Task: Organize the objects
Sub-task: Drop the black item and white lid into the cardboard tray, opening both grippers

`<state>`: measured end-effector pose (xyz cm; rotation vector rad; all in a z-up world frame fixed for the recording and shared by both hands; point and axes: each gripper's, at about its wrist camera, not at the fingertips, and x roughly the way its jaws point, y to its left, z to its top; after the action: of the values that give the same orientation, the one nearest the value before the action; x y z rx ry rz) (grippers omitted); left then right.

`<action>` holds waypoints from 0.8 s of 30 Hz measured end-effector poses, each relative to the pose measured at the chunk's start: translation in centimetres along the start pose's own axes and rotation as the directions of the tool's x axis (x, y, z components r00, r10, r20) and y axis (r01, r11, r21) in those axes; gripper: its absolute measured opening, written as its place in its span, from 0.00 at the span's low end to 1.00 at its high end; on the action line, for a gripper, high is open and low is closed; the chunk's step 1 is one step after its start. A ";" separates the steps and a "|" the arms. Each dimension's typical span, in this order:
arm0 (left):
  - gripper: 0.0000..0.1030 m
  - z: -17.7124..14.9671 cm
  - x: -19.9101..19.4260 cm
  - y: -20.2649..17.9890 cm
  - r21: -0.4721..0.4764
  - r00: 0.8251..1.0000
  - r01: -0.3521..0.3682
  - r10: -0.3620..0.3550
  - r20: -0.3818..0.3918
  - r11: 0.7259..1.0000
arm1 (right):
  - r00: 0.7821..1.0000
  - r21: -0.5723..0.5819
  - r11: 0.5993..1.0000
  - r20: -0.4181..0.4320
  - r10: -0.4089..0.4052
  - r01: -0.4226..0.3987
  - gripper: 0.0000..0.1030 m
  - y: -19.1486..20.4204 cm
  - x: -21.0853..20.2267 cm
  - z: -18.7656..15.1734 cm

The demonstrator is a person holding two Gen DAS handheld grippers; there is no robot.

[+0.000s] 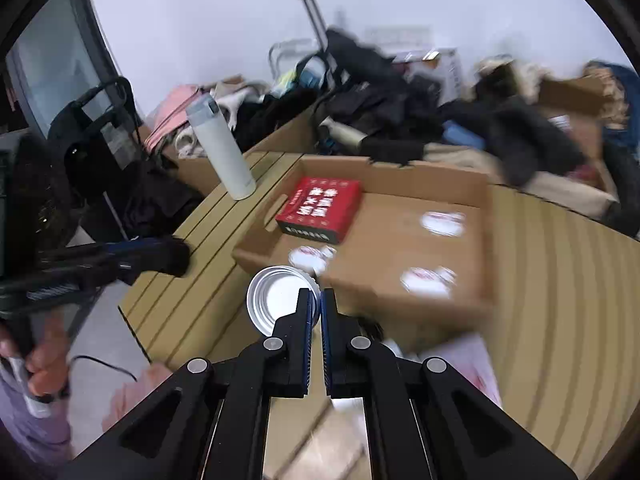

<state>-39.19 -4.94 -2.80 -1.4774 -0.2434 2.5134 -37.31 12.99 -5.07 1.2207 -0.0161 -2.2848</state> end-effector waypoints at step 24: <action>0.92 3.4 -1.9 -1.0 0.088 0.984 -0.177 0.177 0.002 0.980 | 0.993 0.046 0.996 -0.096 -0.075 0.080 0.37 -2.8 2.7 4.4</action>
<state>-41.21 -4.56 0.69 -1.5339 -0.0001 2.6181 -43.15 13.08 -5.32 1.3755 0.0088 -2.3031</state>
